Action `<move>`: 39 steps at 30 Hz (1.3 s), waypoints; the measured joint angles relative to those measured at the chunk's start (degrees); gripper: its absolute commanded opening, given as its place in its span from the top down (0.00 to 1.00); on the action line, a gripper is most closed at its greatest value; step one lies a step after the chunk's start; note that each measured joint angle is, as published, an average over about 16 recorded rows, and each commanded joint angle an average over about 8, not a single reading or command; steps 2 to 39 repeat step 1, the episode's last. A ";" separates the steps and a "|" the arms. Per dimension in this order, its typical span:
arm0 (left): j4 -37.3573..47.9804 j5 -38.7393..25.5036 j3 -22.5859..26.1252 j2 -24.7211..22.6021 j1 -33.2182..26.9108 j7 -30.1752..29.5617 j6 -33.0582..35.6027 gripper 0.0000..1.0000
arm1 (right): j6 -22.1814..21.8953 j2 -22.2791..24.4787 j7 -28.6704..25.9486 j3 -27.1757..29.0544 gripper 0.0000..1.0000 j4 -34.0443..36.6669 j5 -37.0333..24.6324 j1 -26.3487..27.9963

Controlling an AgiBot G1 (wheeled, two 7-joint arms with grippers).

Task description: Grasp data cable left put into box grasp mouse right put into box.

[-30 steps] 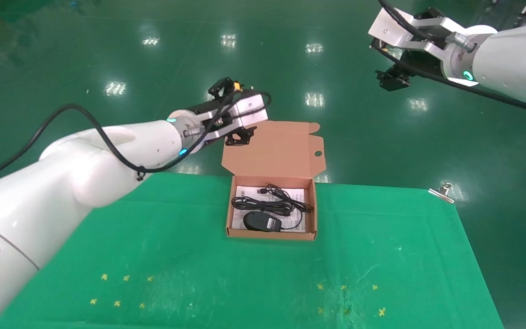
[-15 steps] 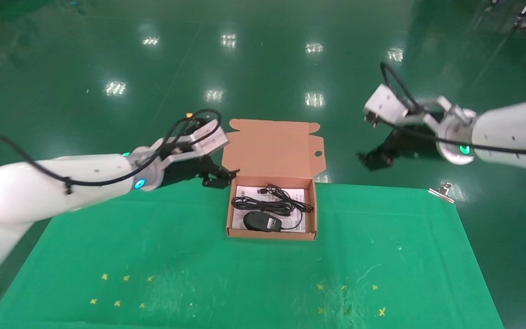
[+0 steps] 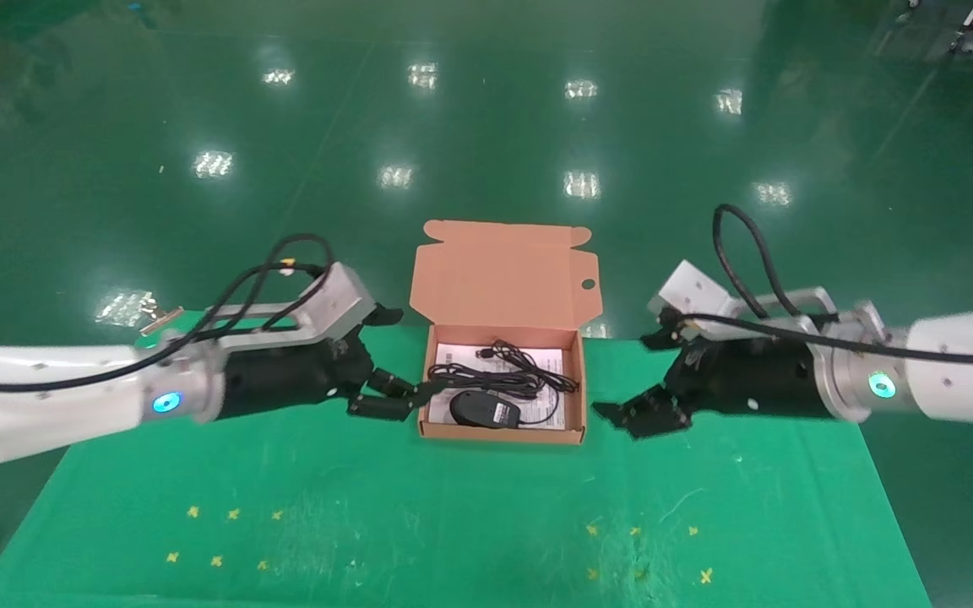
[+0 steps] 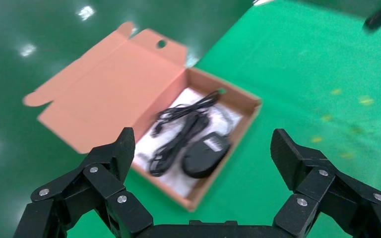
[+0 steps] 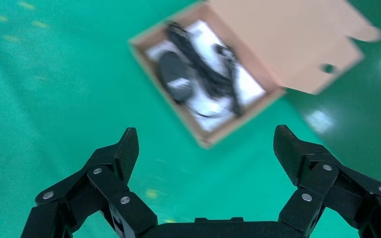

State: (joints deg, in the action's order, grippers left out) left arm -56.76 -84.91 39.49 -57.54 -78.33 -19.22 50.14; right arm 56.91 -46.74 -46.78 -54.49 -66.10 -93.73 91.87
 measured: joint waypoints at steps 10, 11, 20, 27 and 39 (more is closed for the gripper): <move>-0.25 0.65 -0.35 0.34 0.25 0.13 0.53 0.00 | 0.42 0.17 0.53 0.56 0.00 -0.11 0.76 -0.44; -0.25 0.65 -0.35 0.34 0.25 0.13 0.53 0.00 | 0.42 0.17 0.53 0.56 0.00 -0.11 0.76 -0.44; -0.25 0.65 -0.35 0.34 0.25 0.13 0.53 0.00 | 0.42 0.17 0.53 0.56 0.00 -0.11 0.76 -0.44; -0.25 0.65 -0.35 0.34 0.25 0.13 0.53 0.00 | 0.42 0.17 0.53 0.56 0.00 -0.11 0.76 -0.44; -0.25 0.65 -0.35 0.34 0.25 0.13 0.53 0.00 | 0.42 0.17 0.53 0.56 0.00 -0.11 0.76 -0.44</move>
